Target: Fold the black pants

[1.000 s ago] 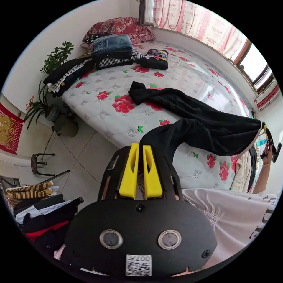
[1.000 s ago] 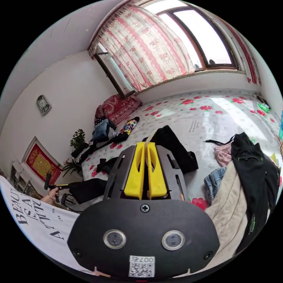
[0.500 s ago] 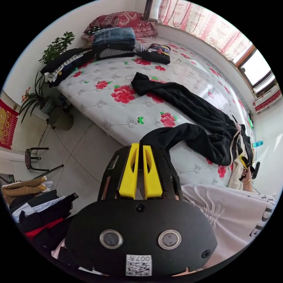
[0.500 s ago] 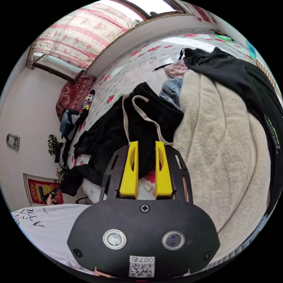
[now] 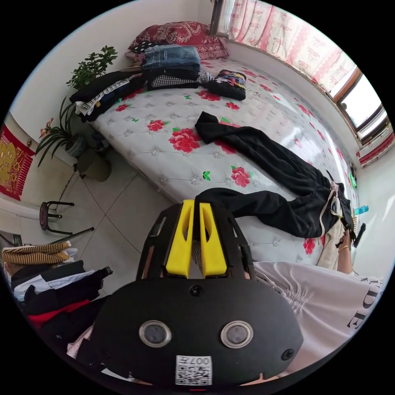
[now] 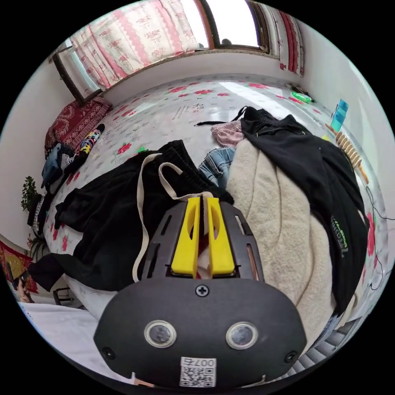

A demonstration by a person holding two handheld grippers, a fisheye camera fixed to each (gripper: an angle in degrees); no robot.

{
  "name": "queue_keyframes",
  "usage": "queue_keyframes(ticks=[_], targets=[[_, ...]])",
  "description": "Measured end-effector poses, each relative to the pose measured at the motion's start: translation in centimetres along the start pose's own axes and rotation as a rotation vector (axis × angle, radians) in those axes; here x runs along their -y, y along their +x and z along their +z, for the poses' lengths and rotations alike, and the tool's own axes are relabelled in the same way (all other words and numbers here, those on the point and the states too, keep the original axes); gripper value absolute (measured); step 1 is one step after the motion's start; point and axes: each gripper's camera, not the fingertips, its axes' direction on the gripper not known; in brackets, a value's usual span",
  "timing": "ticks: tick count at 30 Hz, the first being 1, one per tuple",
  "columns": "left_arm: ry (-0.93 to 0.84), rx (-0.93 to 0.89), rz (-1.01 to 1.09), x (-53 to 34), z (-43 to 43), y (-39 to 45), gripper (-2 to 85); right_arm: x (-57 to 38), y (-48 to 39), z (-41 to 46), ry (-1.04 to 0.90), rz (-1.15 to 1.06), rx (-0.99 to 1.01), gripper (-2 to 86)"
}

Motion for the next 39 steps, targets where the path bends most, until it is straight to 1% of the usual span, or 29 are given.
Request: queue_keyframes(ticks=[2, 4, 5, 7, 8, 9, 12, 13, 16, 19, 21, 23, 25, 28, 31, 32, 33, 35, 36, 38, 39], targets=[[-0.005, -0.001, -0.016, -0.3, -1.1, -0.3, -0.5, 0.7, -1.3, -0.6, 0.054, -0.075, -0.039, 3.6], [-0.016, 0.003, -0.018, -0.3, -1.6, -0.3, -0.5, 1.6, -2.2, 0.3, 0.033, -0.156, -0.024, 5.4], [-0.022, 0.005, -0.018, -0.3, -1.9, -0.2, -0.5, 2.3, -2.5, 2.1, -0.056, -0.197, 0.011, 6.6], [-0.033, 0.01, -0.016, -0.2, -2.1, -0.2, -0.4, 2.8, -2.8, 7.4, -0.306, -0.247, 0.059, 7.8], [-0.048, 0.016, -0.022, -0.2, -2.1, -0.3, -0.4, 2.5, -3.1, 8.6, -0.363, -0.266, 0.05, 7.9], [-0.056, 0.018, -0.028, -0.2, -2.1, -0.4, -0.4, 2.1, -4.0, 9.7, -0.41, -0.318, 0.0, 8.0], [-0.057, -0.003, -0.066, -0.2, -3.1, -1.1, -0.4, 1.6, -7.0, 8.7, -0.379, -0.434, -0.097, 8.0], [-0.045, -0.027, -0.083, -0.1, -4.0, -1.5, -0.4, 1.5, -7.6, 7.5, -0.343, -0.46, -0.094, 8.0], [-0.017, -0.061, -0.096, 0.9, -6.6, -2.6, -0.4, 1.9, -7.3, 3.6, -0.245, -0.446, -0.009, 7.9], [0.03, -0.059, -0.068, 2.5, -9.8, -3.2, -0.4, 2.7, -4.4, -3.1, -0.11, -0.319, 0.247, 7.7], [0.058, -0.056, -0.052, 3.3, -11.6, -3.7, -0.4, 2.0, -3.1, -5.5, -0.064, -0.259, 0.332, 7.6], [0.072, -0.058, -0.04, 4.2, -13.6, -4.8, -0.5, 0.9, -2.5, -7.0, -0.053, -0.217, 0.365, 7.5], [0.069, -0.065, -0.026, 4.7, -14.7, -5.9, -0.5, -1.0, -2.3, -8.2, -0.094, -0.196, 0.376, 7.4], [0.018, -0.054, -0.005, 5.7, -15.0, -7.8, -0.5, -2.8, -2.3, -7.8, -0.19, -0.184, 0.346, 7.1], [-0.061, -0.082, -0.036, 7.5, -13.2, -9.5, -0.5, -3.3, -2.3, -4.6, -0.353, -0.125, 0.371, 6.5], [-0.074, -0.117, -0.05, 8.7, -12.5, -9.9, -0.5, -3.0, -2.5, -4.0, -0.371, -0.122, 0.378, 6.4], [-0.075, -0.138, -0.054, 9.5, -12.1, -10.1, -0.5, -2.0, -3.1, -2.9, -0.404, -0.126, 0.391, 6.2], [-0.068, -0.222, -0.062, 13.8, -11.1, -10.0, -0.5, 0.8, -4.6, -1.5, -0.432, -0.139, 0.401, 5.9], [-0.064, -0.245, -0.06, 15.2, -11.0, -9.8, -0.5, 3.5, -5.8, -1.0, -0.425, -0.15, 0.419, 5.8], [-0.026, -0.353, -0.03, 21.3, -12.0, -8.6, -0.5, 8.5, -8.0, -1.2, -0.394, -0.17, 0.448, 5.7], [-0.008, -0.376, -0.021, 22.9, -12.7, -8.3, -0.5, 12.2, -9.8, -2.1, -0.363, -0.191, 0.449, 5.6]])
